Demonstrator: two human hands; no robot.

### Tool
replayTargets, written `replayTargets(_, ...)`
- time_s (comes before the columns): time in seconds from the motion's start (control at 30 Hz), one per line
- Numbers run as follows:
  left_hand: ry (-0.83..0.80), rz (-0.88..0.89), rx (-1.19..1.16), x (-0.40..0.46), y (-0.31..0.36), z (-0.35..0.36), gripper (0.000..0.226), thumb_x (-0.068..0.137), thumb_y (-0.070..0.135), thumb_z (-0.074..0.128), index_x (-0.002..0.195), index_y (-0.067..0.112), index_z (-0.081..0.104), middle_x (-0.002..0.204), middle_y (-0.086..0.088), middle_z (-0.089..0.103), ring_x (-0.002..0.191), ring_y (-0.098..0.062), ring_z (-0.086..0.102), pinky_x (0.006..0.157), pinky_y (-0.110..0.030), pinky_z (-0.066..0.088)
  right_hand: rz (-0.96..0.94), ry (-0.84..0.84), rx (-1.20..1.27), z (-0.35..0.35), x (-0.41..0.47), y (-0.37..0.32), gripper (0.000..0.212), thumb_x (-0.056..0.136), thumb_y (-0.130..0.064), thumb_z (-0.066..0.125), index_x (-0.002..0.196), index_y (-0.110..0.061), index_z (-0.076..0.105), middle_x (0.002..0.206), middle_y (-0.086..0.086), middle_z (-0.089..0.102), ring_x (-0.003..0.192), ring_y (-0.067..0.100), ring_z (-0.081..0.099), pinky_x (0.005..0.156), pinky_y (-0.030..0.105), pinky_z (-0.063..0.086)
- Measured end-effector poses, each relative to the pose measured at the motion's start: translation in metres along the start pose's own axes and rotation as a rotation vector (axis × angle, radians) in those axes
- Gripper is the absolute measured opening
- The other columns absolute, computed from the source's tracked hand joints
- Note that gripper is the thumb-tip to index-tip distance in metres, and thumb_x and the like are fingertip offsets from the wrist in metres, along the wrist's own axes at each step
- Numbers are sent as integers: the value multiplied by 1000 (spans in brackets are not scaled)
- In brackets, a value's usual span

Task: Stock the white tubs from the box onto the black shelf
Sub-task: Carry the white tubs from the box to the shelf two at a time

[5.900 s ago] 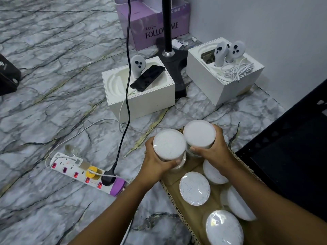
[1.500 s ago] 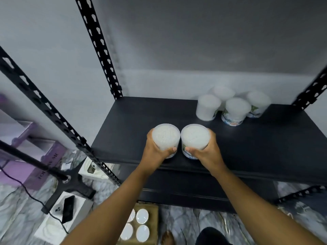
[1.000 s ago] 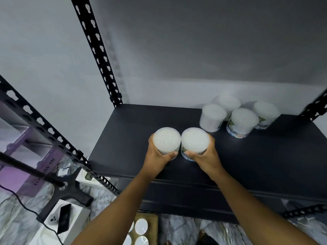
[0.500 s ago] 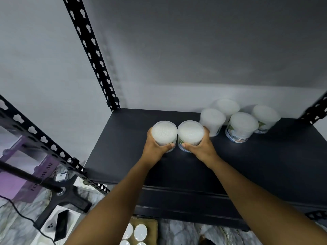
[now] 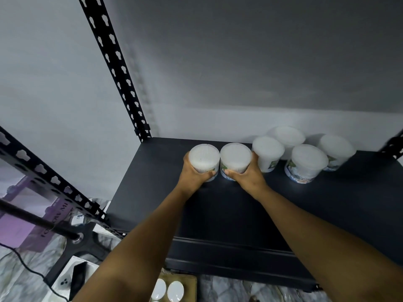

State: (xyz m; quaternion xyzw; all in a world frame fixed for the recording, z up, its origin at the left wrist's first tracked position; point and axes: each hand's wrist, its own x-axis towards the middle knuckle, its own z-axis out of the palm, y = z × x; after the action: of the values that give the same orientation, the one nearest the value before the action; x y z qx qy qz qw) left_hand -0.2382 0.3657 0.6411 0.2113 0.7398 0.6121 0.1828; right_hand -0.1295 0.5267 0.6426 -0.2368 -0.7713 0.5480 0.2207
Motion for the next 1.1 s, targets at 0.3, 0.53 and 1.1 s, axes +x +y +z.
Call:
replayTargets(0.3, 32, 12, 10, 19, 1, -5, 93, 67, 16, 86, 137, 26, 25, 132, 6, 42, 120, -10, 45, 96, -25, 41, 45, 63, -8, 14, 23, 2, 86, 65, -24, 86, 134, -17, 35, 130, -3, 45, 118, 9, 42, 98, 24, 35)
replayTargets(0.53, 48, 34, -8, 34, -2, -5, 92, 66, 16, 86, 136, 27, 27, 131, 7, 43, 119, -9, 46, 93, -22, 42, 45, 129, 2, 23, 39, 8, 85, 60, -24, 88, 130, -19, 39, 127, -2, 49, 118, 12, 47, 100, 28, 40)
replayTargets(1.1, 22, 22, 6, 60, -7, -12, 94, 66, 18, 86, 137, 29, 26, 130, 8, 44, 121, -12, 45, 94, -25, 42, 30, 167, -33, 30, 60, 4, 86, 54, -25, 91, 127, -17, 46, 125, -4, 52, 116, 11, 50, 99, 33, 45)
